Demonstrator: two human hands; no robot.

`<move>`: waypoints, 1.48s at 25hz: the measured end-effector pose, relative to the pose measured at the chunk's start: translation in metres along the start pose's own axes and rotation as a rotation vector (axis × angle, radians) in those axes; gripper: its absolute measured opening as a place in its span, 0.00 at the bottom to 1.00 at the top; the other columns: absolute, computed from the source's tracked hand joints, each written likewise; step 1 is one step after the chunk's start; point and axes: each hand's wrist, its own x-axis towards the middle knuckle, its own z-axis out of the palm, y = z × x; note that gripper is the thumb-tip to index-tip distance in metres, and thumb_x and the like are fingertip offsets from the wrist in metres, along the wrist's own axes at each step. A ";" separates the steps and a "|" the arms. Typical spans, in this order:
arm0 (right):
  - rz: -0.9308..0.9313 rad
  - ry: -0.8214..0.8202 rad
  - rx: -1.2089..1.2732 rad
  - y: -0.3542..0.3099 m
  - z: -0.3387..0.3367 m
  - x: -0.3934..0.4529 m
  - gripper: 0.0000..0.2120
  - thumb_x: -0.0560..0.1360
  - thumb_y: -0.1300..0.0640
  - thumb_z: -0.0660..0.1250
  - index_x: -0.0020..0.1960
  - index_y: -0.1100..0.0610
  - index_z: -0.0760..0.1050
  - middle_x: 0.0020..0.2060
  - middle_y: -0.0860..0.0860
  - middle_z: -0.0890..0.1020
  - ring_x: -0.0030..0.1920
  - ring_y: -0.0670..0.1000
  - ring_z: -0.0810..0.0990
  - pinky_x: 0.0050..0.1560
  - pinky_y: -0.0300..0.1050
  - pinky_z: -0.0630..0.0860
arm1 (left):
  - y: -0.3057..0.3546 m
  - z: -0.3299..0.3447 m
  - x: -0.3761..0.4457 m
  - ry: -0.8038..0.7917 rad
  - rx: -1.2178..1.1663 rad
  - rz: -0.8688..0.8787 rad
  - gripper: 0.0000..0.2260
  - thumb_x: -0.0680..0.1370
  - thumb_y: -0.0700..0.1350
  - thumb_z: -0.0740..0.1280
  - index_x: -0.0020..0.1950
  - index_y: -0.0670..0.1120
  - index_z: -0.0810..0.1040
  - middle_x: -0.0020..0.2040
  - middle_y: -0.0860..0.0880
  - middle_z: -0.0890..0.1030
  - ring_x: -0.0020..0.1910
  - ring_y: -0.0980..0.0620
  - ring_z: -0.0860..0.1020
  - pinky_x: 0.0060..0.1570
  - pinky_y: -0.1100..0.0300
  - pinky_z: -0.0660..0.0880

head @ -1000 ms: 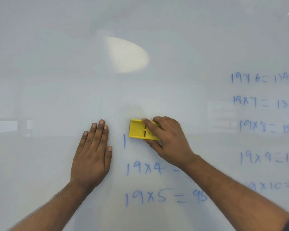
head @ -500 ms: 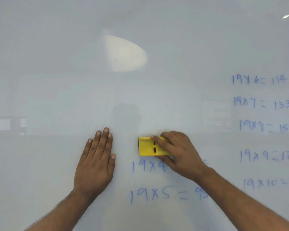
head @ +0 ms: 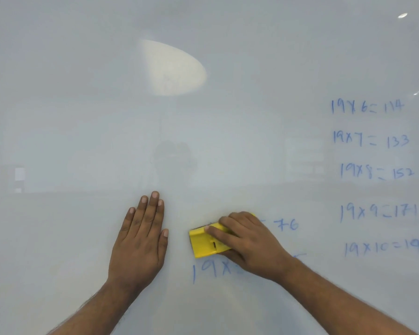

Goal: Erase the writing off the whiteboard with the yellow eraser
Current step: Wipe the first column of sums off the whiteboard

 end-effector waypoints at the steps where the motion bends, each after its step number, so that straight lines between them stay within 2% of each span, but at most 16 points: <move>1: 0.034 0.008 -0.011 0.008 -0.004 0.002 0.21 0.79 0.48 0.63 0.71 0.53 0.71 0.56 0.55 0.77 0.54 0.58 0.76 0.57 0.52 0.72 | 0.001 0.000 -0.001 0.000 0.001 -0.005 0.27 0.83 0.48 0.52 0.82 0.40 0.56 0.83 0.44 0.55 0.82 0.45 0.55 0.80 0.47 0.53; 5: 0.287 0.123 0.019 0.015 -0.012 0.044 0.24 0.79 0.46 0.64 0.72 0.53 0.70 0.57 0.56 0.77 0.57 0.59 0.76 0.59 0.54 0.71 | 0.003 0.003 -0.007 0.005 0.001 -0.018 0.27 0.83 0.48 0.52 0.82 0.40 0.56 0.83 0.44 0.56 0.82 0.45 0.55 0.80 0.46 0.53; 8: 0.367 0.186 0.069 -0.001 -0.003 0.073 0.26 0.77 0.47 0.67 0.72 0.53 0.69 0.58 0.55 0.77 0.57 0.58 0.75 0.59 0.52 0.70 | 0.004 0.004 -0.009 0.009 0.008 -0.025 0.27 0.84 0.48 0.52 0.82 0.40 0.56 0.83 0.44 0.55 0.82 0.45 0.54 0.81 0.47 0.52; 13: 0.168 0.111 0.060 -0.031 0.015 0.043 0.22 0.80 0.47 0.62 0.72 0.54 0.69 0.56 0.54 0.77 0.53 0.57 0.75 0.55 0.52 0.72 | 0.004 0.003 -0.012 0.005 0.005 -0.005 0.28 0.83 0.49 0.53 0.81 0.39 0.57 0.83 0.42 0.58 0.82 0.44 0.56 0.80 0.45 0.54; 17: 0.046 0.002 -0.011 -0.005 -0.001 0.013 0.21 0.80 0.48 0.63 0.71 0.54 0.70 0.57 0.54 0.78 0.53 0.57 0.76 0.54 0.51 0.72 | 0.003 0.004 -0.017 -0.016 -0.004 0.016 0.28 0.84 0.49 0.52 0.81 0.39 0.57 0.83 0.43 0.57 0.82 0.44 0.55 0.80 0.46 0.53; 20: 0.134 0.035 -0.049 0.019 -0.013 0.019 0.22 0.80 0.46 0.63 0.71 0.53 0.70 0.57 0.53 0.78 0.54 0.57 0.76 0.56 0.51 0.71 | 0.004 0.004 -0.017 -0.017 0.000 0.008 0.28 0.83 0.49 0.52 0.81 0.38 0.57 0.83 0.43 0.57 0.82 0.44 0.55 0.80 0.46 0.52; 23: 0.271 0.091 0.005 0.013 -0.009 0.023 0.22 0.80 0.46 0.62 0.71 0.53 0.69 0.57 0.53 0.77 0.55 0.57 0.75 0.58 0.51 0.70 | 0.005 0.005 -0.018 -0.013 0.004 0.005 0.27 0.84 0.49 0.52 0.81 0.38 0.57 0.83 0.43 0.57 0.82 0.44 0.55 0.81 0.46 0.52; 27: 0.178 0.017 0.022 -0.003 -0.001 -0.015 0.21 0.79 0.50 0.64 0.71 0.53 0.70 0.57 0.53 0.77 0.55 0.57 0.75 0.58 0.52 0.71 | 0.006 0.003 -0.019 -0.015 0.007 -0.006 0.27 0.84 0.48 0.52 0.81 0.38 0.57 0.83 0.43 0.56 0.82 0.44 0.54 0.81 0.46 0.52; 30: 0.112 -0.041 -0.007 0.013 -0.015 -0.039 0.20 0.79 0.51 0.63 0.69 0.54 0.71 0.57 0.53 0.78 0.55 0.57 0.75 0.58 0.52 0.72 | 0.006 0.001 -0.019 -0.030 0.010 -0.009 0.27 0.83 0.48 0.52 0.81 0.38 0.56 0.83 0.43 0.56 0.83 0.45 0.53 0.81 0.47 0.50; 34: 0.250 0.021 -0.077 0.039 -0.028 -0.025 0.22 0.78 0.49 0.64 0.70 0.55 0.71 0.57 0.55 0.78 0.55 0.58 0.76 0.59 0.51 0.70 | 0.011 -0.001 -0.019 -0.049 0.012 -0.019 0.28 0.83 0.48 0.51 0.81 0.37 0.56 0.83 0.42 0.56 0.83 0.44 0.52 0.81 0.46 0.50; 37: 0.306 0.094 -0.032 0.028 -0.018 -0.017 0.23 0.79 0.49 0.64 0.71 0.56 0.70 0.57 0.56 0.78 0.55 0.59 0.76 0.58 0.52 0.71 | 0.011 -0.002 -0.014 -0.040 0.004 -0.001 0.28 0.82 0.47 0.52 0.81 0.37 0.58 0.83 0.42 0.57 0.83 0.44 0.53 0.81 0.46 0.51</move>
